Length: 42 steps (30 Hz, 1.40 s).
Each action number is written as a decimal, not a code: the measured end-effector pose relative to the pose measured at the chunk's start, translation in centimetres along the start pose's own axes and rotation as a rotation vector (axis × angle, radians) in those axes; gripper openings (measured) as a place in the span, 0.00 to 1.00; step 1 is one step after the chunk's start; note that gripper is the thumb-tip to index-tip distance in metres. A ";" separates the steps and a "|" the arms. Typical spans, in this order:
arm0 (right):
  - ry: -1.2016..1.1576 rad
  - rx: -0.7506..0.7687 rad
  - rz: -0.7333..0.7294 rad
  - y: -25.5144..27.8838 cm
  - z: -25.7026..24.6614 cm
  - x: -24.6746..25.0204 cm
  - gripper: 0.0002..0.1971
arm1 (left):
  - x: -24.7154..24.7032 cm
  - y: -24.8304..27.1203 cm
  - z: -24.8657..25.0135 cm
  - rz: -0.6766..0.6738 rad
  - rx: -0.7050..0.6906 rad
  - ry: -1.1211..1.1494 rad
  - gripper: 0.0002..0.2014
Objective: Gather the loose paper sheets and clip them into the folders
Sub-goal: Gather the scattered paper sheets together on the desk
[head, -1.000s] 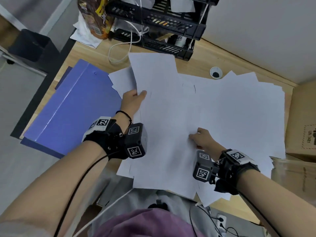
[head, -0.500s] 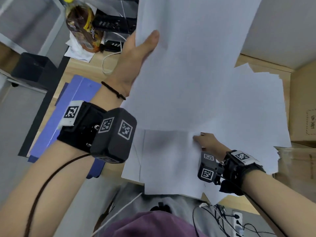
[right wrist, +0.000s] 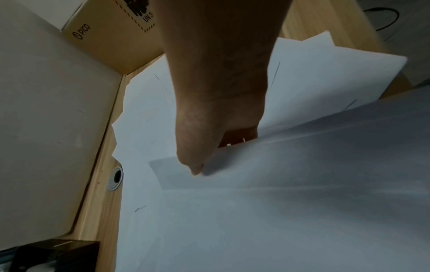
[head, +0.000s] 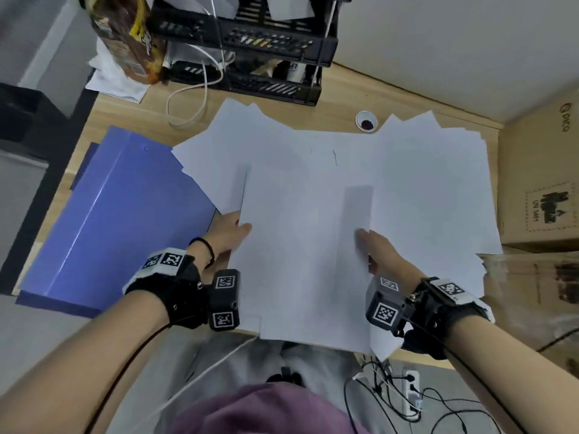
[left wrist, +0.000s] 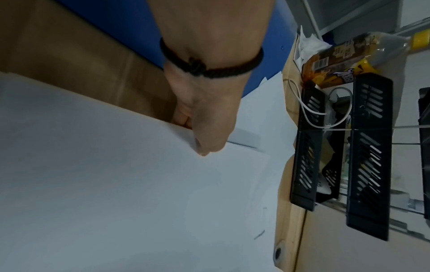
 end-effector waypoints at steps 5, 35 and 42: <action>-0.007 0.013 -0.130 0.9 -0.4 -4.1 0.12 | -2.7 0.3 1.1 -0.142 -0.039 0.060 0.11; -0.213 0.482 -0.049 7.1 -12.8 -3.1 0.18 | 4.5 4.1 13.7 0.107 -0.444 0.513 0.13; -0.393 0.592 -0.043 8.7 -16.3 -1.6 0.11 | 5.7 5.5 15.7 0.133 -0.499 0.627 0.12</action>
Point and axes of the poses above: each hand's wrist, its own y-axis away from the middle knuckle, its own x-axis out of the back of the hand, z = x × y, the point moved 10 cm from there along -y, towards the middle knuckle, and after that the axes turned 2 degrees about z, right-handed, at the moved point
